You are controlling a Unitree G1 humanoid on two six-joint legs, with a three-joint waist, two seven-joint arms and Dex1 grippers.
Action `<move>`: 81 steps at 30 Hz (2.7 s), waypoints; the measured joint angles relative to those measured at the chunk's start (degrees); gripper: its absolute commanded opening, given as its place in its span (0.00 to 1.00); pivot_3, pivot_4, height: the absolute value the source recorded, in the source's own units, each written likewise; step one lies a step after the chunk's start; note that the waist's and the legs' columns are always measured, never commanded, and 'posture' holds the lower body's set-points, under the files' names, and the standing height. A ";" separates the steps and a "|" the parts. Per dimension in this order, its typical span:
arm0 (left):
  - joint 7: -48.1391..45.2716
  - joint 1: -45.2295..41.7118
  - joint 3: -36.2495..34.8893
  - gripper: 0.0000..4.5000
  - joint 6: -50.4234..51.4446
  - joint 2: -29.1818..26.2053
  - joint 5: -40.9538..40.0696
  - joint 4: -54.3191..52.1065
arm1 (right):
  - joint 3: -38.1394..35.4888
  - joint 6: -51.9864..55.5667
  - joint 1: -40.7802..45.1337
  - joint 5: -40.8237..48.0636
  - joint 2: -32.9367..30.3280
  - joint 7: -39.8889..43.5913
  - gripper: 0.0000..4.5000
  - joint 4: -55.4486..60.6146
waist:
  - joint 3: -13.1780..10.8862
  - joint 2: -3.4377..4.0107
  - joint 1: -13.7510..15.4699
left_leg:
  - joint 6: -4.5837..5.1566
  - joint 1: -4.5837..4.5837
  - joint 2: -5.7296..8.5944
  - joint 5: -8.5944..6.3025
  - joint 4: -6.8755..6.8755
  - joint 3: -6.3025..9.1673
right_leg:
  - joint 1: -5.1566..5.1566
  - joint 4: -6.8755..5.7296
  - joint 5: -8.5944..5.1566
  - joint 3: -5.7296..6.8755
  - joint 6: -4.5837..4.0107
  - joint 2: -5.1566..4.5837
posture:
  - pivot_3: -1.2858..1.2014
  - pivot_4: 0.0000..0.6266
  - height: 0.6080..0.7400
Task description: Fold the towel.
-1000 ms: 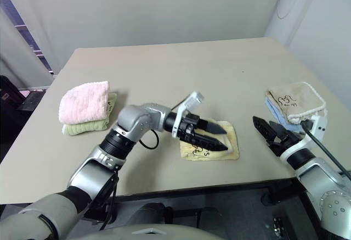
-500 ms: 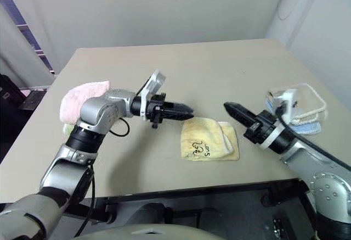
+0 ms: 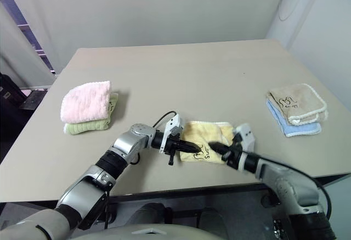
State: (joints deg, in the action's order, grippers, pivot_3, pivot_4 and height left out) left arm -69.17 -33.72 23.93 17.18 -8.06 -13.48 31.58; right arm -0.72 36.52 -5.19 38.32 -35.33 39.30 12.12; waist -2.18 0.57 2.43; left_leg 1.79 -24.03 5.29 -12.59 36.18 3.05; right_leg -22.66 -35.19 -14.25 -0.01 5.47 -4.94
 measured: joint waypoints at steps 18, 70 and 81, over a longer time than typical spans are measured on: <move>-10.69 0.47 -3.08 0.54 12.88 -10.79 -5.89 -17.97 | -15.39 12.14 4.38 13.39 -1.66 1.08 0.85 0.54 | 0.00 -0.21 -0.01 | 0.01 0.13 -0.02 -0.02 -0.08 0.04 | 0.09 0.00 -0.06 0.05 0.07 -0.04 | 0.52 0.00 1.00; -5.94 8.90 -14.37 1.00 17.57 -21.21 -19.73 -31.42 | 2.98 35.61 29.67 2.27 -1.38 18.23 0.07 -29.54 | 0.06 -0.43 -3.17 | -0.01 0.56 -0.08 -0.03 -0.10 -0.01 | 0.09 -0.12 0.02 0.10 -0.06 -0.04 | 0.52 0.00 1.00; -3.42 8.95 -16.17 1.00 25.74 -24.38 -21.93 -31.13 | -10.27 36.61 27.35 6.13 -1.76 14.17 0.00 -25.01 | -0.16 -0.11 -2.83 | -0.02 0.41 -0.03 -0.04 -0.13 -0.02 | -0.02 -0.12 0.04 0.11 -0.06 -0.12 | 0.52 0.00 1.00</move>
State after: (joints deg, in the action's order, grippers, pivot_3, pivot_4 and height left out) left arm -72.60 -24.77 7.76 42.92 -32.44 -35.41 0.45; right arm -10.99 73.13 22.16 44.45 -37.09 53.47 -12.90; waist -2.34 0.46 -0.40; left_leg 1.77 -23.61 5.26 -12.63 36.05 3.03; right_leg -22.68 -35.31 -14.20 0.09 5.41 -5.06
